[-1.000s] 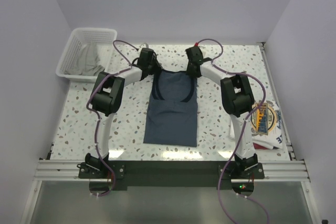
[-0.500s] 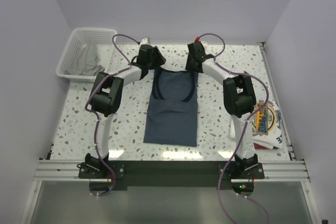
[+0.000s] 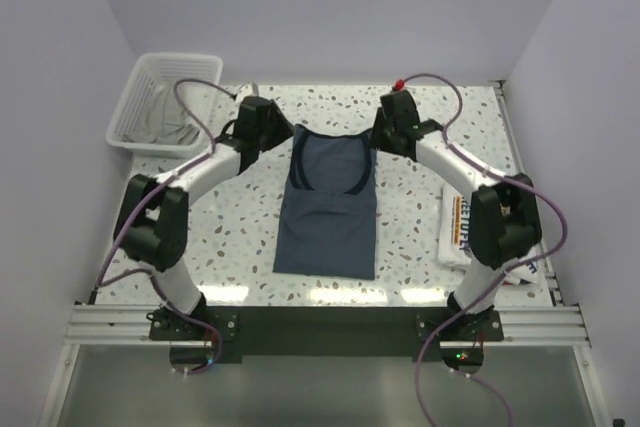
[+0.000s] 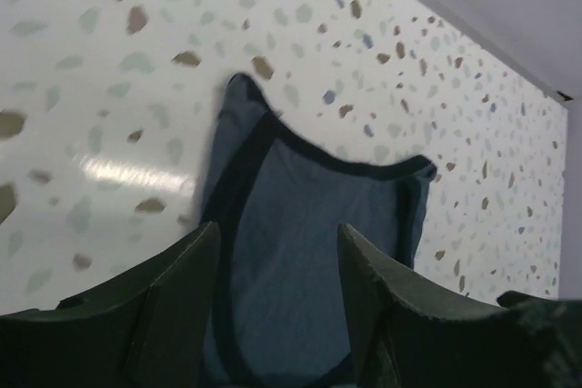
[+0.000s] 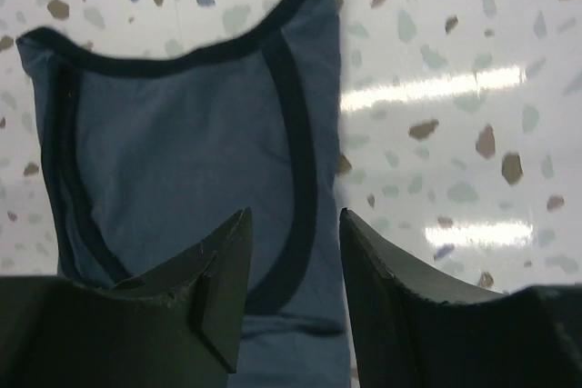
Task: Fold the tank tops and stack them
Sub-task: Fold the tank top
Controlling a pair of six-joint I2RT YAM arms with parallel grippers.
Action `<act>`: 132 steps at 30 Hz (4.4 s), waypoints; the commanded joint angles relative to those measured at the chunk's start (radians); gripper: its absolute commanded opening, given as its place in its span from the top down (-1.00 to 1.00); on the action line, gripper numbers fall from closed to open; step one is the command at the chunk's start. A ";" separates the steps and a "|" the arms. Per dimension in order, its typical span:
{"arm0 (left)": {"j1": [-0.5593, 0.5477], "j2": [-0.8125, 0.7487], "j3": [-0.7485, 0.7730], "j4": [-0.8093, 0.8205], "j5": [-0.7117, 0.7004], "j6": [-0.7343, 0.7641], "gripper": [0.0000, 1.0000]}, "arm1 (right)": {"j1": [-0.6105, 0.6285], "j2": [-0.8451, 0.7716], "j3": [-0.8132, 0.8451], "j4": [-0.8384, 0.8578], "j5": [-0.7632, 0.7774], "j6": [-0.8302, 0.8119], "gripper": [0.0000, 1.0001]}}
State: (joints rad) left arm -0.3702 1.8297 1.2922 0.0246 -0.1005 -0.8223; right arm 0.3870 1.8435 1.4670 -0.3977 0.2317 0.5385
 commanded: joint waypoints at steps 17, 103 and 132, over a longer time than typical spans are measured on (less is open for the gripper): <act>-0.335 -0.880 -0.789 -0.595 -0.068 -0.230 -0.22 | 0.299 -0.872 -0.945 -0.178 -0.233 0.368 0.07; -0.366 -0.752 -0.255 -0.577 -0.125 -0.120 1.00 | 0.554 -0.748 -0.372 -0.397 0.212 0.244 1.00; 0.054 0.237 0.323 0.207 0.291 0.018 -0.26 | -0.148 0.063 0.098 0.001 -0.223 0.015 -0.18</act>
State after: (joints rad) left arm -0.3233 2.1090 1.5410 0.0994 0.1463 -0.8436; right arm 0.2314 1.9274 1.4727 -0.4286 0.0410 0.5900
